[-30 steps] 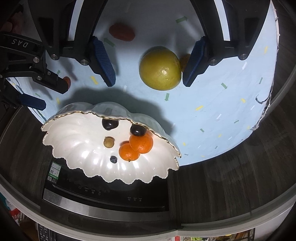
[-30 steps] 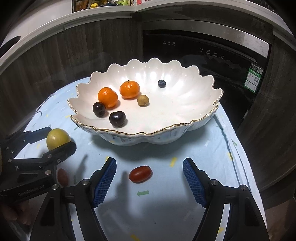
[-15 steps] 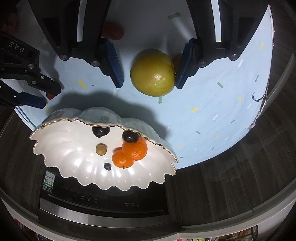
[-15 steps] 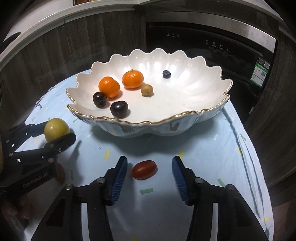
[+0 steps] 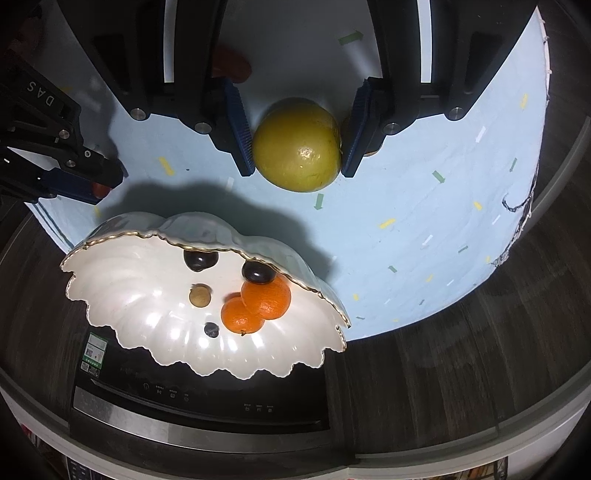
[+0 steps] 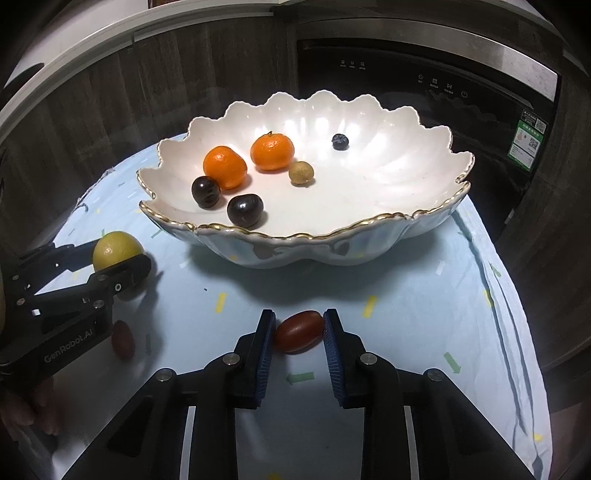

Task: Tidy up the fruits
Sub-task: 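Lift the yellow-green fruit and cherry tomato toward the white bowl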

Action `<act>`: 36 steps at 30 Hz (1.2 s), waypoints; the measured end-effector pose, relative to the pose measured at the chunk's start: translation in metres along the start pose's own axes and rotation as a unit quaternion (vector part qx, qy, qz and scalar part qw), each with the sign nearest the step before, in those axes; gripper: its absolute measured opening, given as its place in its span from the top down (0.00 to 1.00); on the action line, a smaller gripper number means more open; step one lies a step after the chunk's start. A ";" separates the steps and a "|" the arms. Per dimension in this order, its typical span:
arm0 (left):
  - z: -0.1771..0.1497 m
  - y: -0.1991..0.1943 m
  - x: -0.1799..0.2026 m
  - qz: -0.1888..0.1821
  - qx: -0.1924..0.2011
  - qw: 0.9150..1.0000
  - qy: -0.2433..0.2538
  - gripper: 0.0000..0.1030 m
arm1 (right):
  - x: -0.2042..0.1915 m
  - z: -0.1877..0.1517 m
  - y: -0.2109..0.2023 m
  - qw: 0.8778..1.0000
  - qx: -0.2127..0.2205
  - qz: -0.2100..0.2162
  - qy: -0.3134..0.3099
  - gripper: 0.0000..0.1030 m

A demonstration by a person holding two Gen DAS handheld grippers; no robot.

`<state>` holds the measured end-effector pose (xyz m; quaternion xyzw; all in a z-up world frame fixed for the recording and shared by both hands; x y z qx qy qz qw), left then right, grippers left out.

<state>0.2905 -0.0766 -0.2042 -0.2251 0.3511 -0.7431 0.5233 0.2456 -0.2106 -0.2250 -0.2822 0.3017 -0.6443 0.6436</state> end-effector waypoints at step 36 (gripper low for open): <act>0.016 -0.073 0.009 0.001 0.048 0.998 -0.027 0.55 | -0.003 0.026 -0.075 0.997 0.075 -0.007 0.002 0.73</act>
Point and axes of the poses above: each gripper's, at about its wrist camera, not at the fingertips, and y roughly the way its jaws point, x to its right, z to its top, the point moved 7 cm from there along y, roughly the way its jaws point
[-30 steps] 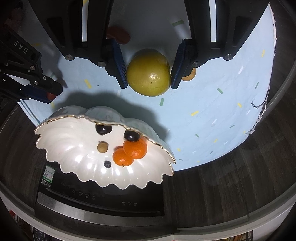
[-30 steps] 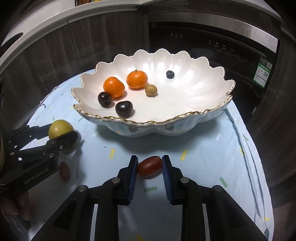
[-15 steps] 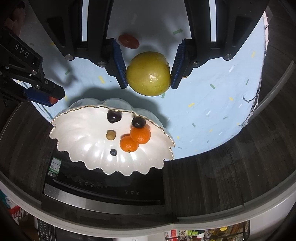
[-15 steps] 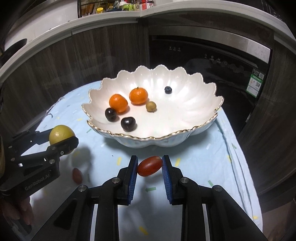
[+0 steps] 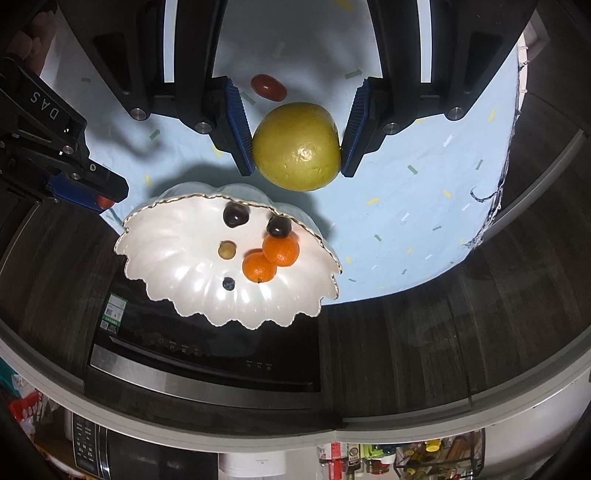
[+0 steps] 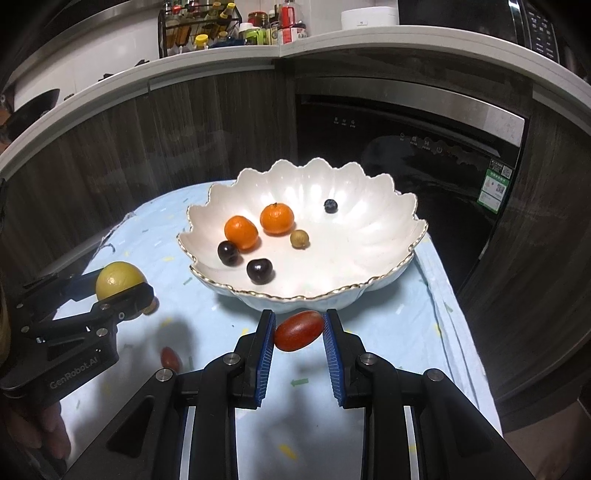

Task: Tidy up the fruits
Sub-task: 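Lift the yellow-green fruit and cherry tomato toward the white bowl, then carry the yellow-green fruit and cherry tomato over the white bowl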

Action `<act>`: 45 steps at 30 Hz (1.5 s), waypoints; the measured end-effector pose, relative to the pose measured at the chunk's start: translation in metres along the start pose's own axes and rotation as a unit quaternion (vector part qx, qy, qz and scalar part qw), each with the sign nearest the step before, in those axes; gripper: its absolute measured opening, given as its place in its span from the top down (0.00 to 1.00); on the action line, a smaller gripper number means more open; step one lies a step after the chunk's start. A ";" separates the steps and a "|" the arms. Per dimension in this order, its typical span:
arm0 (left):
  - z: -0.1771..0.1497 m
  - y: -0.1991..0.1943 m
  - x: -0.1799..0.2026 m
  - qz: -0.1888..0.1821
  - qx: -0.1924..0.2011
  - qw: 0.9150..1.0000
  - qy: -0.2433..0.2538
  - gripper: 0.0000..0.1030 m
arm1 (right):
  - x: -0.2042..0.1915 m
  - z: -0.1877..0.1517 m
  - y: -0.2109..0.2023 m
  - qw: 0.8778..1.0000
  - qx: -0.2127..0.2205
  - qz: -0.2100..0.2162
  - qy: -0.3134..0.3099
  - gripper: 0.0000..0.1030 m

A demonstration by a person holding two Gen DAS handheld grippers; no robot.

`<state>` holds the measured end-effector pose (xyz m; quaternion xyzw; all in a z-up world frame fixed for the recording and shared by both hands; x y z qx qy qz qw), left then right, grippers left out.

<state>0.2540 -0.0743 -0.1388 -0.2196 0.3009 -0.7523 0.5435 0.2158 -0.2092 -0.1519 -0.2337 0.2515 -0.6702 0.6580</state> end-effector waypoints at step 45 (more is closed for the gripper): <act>0.064 0.019 0.034 -0.018 0.021 1.000 -0.003 0.55 | 0.042 0.056 0.004 0.999 0.029 -0.026 0.024 0.73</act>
Point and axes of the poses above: each gripper's, at about its wrist camera, not at the fingertips, and y roughly the way its jaws point, x to its right, z to its top, the point moved 7 cm from there along y, roughly the way its jaws point
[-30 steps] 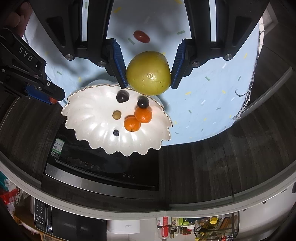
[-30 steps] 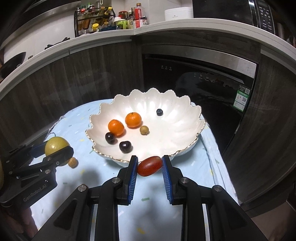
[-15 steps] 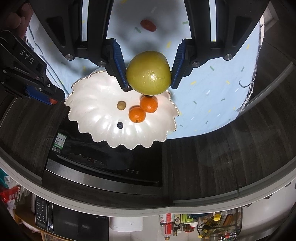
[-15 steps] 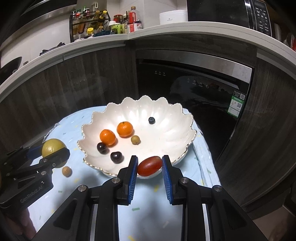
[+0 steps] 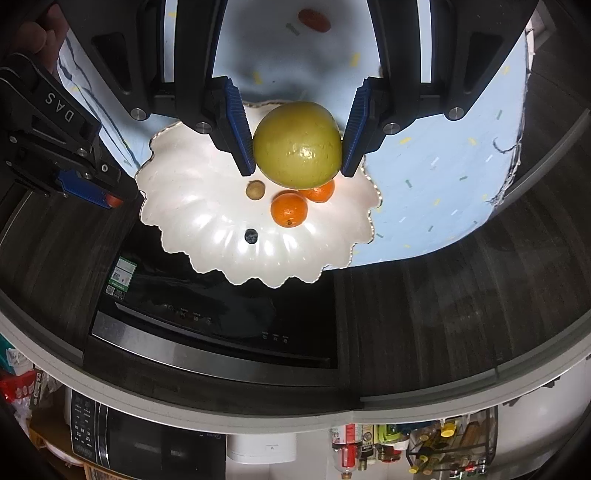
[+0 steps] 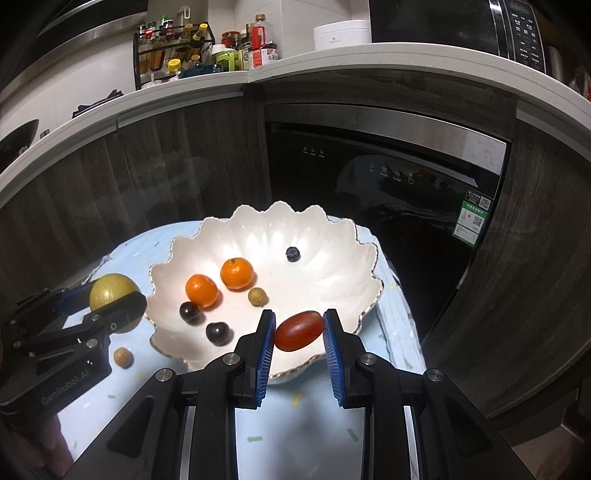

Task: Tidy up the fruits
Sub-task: 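Carry the yellow-green fruit and cherry tomato over the white bowl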

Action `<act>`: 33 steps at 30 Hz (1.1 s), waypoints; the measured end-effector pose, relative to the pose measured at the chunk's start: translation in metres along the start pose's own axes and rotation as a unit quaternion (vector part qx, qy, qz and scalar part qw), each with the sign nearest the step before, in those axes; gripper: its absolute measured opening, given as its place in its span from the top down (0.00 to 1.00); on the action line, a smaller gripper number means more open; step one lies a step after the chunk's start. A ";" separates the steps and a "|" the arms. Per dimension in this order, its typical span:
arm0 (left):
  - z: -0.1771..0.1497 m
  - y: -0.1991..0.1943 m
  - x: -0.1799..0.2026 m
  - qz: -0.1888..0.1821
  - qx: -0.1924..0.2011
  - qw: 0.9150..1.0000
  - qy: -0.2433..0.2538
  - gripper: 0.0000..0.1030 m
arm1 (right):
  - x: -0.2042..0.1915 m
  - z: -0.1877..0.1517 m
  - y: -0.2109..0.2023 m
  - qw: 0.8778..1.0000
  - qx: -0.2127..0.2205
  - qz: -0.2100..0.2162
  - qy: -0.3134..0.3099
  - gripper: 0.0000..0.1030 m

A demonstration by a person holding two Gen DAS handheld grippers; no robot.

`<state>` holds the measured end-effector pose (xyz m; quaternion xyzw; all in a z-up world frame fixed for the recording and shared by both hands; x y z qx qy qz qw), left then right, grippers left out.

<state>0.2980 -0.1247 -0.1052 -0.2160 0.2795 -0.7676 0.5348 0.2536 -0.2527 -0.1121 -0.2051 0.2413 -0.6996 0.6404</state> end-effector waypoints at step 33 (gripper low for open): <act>-0.004 0.062 0.072 -0.044 -0.054 0.998 0.010 0.55 | 0.032 0.040 0.086 0.996 -0.045 0.037 -0.071 0.73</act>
Point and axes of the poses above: each gripper's, at about its wrist camera, not at the fingertips, and y roughly the way its jaws point, x to its right, z to its top, the point moved 7 cm from there along y, roughly the way its jaws point
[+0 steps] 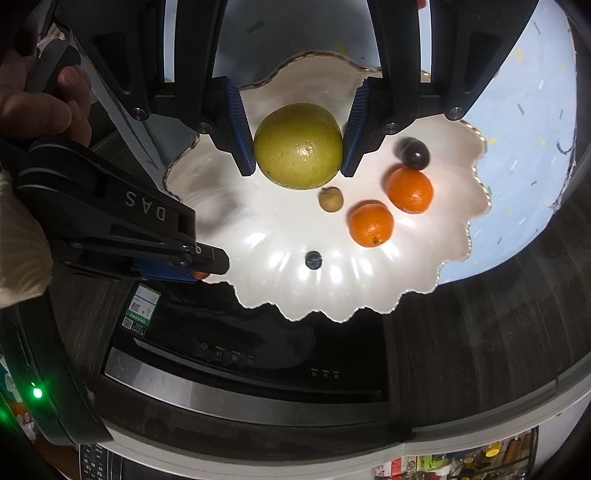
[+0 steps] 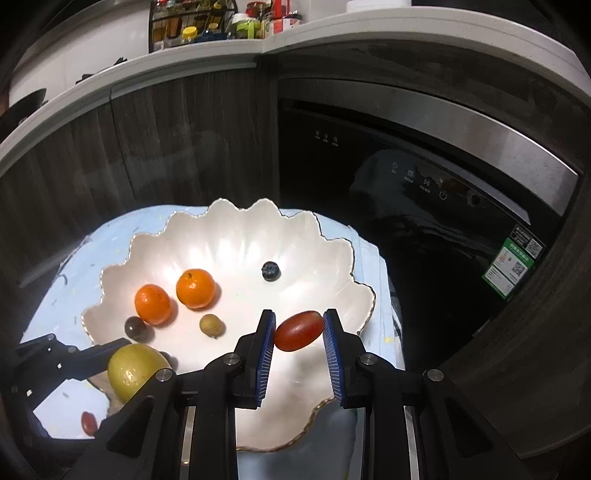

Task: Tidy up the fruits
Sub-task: 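Carry the yellow-green fruit and cherry tomato over the white bowl, then open left tool to drop the yellow-green fruit while right tool drops the tomato in bowl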

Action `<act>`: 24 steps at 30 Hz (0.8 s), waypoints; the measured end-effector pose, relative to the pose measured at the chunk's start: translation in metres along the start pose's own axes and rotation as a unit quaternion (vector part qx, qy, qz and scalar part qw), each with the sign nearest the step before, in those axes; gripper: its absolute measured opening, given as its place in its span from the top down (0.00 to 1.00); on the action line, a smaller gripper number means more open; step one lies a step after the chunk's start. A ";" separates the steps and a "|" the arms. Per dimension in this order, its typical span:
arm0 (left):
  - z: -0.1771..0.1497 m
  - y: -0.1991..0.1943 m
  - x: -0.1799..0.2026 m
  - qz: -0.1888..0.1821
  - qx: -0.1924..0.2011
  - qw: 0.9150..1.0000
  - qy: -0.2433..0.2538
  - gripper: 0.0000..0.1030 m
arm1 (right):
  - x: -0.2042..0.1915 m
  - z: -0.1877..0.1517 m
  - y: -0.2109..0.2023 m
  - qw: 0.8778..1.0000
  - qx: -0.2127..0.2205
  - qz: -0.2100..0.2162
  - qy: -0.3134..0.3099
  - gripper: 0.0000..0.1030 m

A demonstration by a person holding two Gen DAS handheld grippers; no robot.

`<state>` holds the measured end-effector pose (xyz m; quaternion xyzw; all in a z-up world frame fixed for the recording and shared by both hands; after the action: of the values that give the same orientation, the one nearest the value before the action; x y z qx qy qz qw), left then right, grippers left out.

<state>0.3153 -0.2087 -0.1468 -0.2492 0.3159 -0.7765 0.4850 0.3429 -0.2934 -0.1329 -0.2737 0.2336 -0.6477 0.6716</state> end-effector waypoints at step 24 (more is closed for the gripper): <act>0.007 -0.008 -0.017 0.043 0.020 0.999 -0.004 0.12 | 0.022 0.005 -0.005 0.999 0.018 -0.008 0.040 0.21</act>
<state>0.3224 -0.1920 -0.1381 -0.2289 0.3090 -0.7597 0.5244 0.3434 -0.3150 -0.1246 -0.2371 0.2459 -0.6678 0.6613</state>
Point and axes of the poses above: each gripper's, at about its wrist camera, not at the fingertips, and y roughly the way its jaws point, x to its right, z to its top, the point moved 7 cm from there along y, roughly the way its jaws point
